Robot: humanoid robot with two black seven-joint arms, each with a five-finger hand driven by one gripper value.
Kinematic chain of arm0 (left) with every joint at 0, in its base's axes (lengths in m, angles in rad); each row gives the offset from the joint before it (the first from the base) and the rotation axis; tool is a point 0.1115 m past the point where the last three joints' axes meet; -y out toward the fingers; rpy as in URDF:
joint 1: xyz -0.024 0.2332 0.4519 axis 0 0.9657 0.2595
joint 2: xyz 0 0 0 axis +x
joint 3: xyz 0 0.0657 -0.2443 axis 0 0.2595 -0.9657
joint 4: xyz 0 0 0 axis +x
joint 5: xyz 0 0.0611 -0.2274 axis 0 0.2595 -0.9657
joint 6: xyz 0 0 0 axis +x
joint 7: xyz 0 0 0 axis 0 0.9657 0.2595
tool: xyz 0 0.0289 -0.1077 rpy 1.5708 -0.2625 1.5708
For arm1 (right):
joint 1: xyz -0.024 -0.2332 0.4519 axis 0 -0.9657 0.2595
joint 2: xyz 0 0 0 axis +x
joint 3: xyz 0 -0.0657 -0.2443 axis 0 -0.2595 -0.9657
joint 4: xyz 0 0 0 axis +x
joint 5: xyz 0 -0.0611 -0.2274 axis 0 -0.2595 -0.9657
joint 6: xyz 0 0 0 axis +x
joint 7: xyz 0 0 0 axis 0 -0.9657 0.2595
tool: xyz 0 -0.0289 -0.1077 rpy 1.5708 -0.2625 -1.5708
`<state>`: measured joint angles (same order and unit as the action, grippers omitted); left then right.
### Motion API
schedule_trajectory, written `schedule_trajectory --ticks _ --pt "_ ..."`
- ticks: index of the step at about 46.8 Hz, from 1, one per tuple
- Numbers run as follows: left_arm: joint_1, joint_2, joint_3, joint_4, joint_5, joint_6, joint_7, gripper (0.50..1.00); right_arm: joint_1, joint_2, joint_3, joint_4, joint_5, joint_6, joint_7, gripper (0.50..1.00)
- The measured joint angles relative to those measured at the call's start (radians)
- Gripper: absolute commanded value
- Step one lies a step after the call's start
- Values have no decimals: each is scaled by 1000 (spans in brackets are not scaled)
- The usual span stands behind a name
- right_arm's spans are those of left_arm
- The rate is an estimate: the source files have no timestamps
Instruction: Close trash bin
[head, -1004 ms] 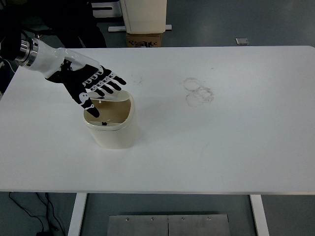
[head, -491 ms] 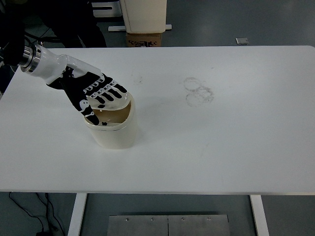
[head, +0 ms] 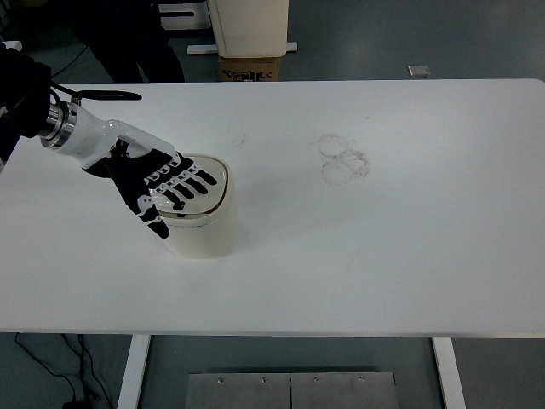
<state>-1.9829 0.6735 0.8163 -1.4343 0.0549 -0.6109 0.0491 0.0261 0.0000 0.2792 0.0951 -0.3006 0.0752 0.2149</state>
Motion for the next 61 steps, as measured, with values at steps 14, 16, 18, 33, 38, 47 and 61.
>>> schedule_trajectory --ticks 14,16,18,33,38,47,61 --pt "7 3 3 1 2 0 0 1000 0 0 0 0 0 0 0 991" --pt "11 3 3 1 2 0 0 1000 0 0 0 0 0 0 0 991" --pt "16 3 4 1 2 0 0 1000 0 0 0 0 0 0 0 991" --pt "29 10 7 3 2 0 0 1000 0 0 0 0 0 0 0 991" --pt "22 14 6 7 3 -1 1 1000 0 0 0 0 0 0 0 991" --pt "7 21 -23 46 0 0 -1 1000 0 0 0 0 0 0 0 991" --pt "6 41 -71 90 -6 0 -2 1000 0 0 0 0 0 0 0 991"
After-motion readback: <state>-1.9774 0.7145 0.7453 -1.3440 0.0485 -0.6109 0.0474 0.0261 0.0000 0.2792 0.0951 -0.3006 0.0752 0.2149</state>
